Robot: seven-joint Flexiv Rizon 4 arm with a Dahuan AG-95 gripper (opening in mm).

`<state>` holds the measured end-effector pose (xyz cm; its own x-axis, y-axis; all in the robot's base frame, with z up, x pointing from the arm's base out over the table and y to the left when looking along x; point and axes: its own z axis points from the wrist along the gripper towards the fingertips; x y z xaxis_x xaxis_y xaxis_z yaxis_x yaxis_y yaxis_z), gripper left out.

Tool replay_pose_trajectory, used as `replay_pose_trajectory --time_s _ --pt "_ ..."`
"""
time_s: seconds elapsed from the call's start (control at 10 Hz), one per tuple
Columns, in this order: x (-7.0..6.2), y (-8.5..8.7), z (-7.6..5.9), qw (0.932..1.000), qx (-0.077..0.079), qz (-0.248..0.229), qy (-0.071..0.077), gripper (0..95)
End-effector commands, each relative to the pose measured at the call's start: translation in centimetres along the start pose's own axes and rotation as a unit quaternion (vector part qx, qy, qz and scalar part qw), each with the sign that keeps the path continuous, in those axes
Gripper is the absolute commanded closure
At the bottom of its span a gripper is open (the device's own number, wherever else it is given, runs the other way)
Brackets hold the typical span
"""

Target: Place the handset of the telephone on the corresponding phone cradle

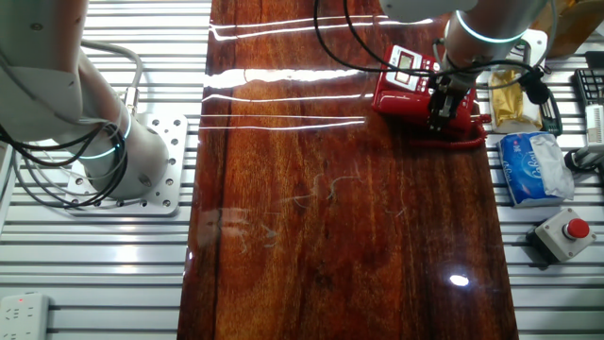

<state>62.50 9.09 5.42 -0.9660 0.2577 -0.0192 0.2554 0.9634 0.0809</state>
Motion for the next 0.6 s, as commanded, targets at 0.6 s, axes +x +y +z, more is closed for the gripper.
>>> replay_pose_trajectory --time_s 0.6 --pt "-0.3 0.4 -0.18 0.9997 0.021 -0.001 0.014 95.0"
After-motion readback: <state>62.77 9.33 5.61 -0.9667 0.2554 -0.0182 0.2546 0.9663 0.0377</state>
